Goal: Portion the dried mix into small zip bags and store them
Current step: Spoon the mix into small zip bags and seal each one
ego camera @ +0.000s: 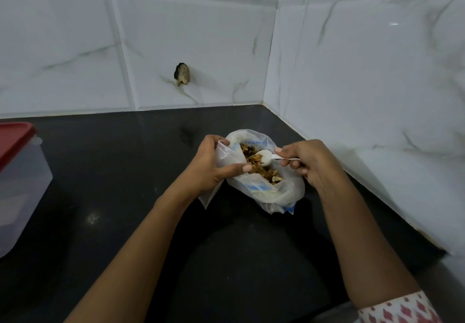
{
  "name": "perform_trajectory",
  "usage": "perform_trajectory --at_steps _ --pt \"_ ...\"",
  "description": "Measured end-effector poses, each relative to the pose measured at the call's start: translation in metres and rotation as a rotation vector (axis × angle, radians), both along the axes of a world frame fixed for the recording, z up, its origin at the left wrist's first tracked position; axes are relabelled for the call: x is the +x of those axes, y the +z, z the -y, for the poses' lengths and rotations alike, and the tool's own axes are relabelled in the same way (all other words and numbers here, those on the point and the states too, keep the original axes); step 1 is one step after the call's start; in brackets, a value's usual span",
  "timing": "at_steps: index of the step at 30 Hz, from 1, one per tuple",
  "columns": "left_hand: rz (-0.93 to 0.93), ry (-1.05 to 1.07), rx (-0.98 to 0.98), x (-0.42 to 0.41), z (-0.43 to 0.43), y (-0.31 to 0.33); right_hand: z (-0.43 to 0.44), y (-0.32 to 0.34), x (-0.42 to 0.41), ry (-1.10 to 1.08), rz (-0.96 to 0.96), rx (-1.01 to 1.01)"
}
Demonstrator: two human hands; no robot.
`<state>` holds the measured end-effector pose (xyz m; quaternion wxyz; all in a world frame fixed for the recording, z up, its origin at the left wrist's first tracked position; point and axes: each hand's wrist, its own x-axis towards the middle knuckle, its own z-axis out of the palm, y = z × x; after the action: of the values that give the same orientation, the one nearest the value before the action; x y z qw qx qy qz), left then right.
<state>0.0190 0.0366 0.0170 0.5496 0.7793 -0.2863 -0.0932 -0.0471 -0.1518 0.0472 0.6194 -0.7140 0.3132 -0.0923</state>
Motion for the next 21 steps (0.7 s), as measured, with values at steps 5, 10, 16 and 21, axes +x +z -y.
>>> perform_trajectory --at_steps 5,10,16,21 --pt "0.207 0.082 0.044 0.004 -0.008 0.007 0.006 0.002 -0.003 -0.021 0.066 0.136" --pt "0.187 0.05 0.023 0.0 -0.007 0.007 0.005 0.006 -0.004 0.016 0.211 0.256" --pt "0.183 0.027 0.089 0.002 -0.006 0.006 -0.008 0.014 -0.006 0.115 0.344 0.322" --pt "0.184 0.003 0.053 0.0 -0.006 0.006 -0.028 0.011 -0.002 0.221 0.345 0.195"
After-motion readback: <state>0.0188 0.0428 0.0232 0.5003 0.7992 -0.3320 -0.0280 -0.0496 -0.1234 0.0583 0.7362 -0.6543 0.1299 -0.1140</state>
